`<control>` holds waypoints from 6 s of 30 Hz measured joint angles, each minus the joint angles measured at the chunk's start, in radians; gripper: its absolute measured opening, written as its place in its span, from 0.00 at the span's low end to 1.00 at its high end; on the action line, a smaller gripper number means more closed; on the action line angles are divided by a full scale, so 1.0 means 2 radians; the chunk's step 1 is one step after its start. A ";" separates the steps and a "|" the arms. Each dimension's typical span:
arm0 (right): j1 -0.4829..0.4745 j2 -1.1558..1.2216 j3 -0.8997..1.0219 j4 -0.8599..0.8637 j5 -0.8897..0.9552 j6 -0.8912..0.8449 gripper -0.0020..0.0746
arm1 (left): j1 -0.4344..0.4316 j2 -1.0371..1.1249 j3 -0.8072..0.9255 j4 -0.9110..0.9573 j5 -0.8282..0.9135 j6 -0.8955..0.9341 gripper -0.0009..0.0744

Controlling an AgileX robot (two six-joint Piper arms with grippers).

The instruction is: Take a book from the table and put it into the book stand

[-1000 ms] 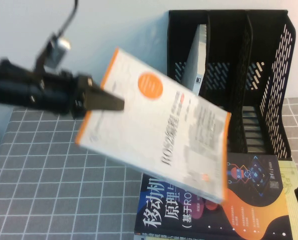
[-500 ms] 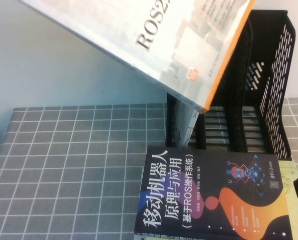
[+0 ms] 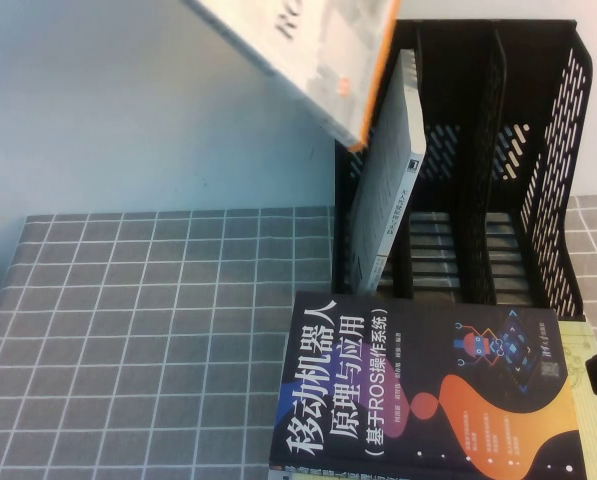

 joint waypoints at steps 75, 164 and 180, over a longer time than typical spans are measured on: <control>0.000 -0.140 0.009 -0.256 -0.027 0.106 0.02 | -0.151 -0.220 0.289 0.391 -0.005 -0.258 0.01; 0.000 -0.284 0.237 -0.257 -0.198 0.111 0.02 | 0.161 -0.749 1.009 0.288 -0.234 -0.254 0.01; 0.000 -0.284 0.237 -0.257 -0.198 0.111 0.02 | 0.161 -0.749 1.007 0.284 -0.231 -0.249 0.01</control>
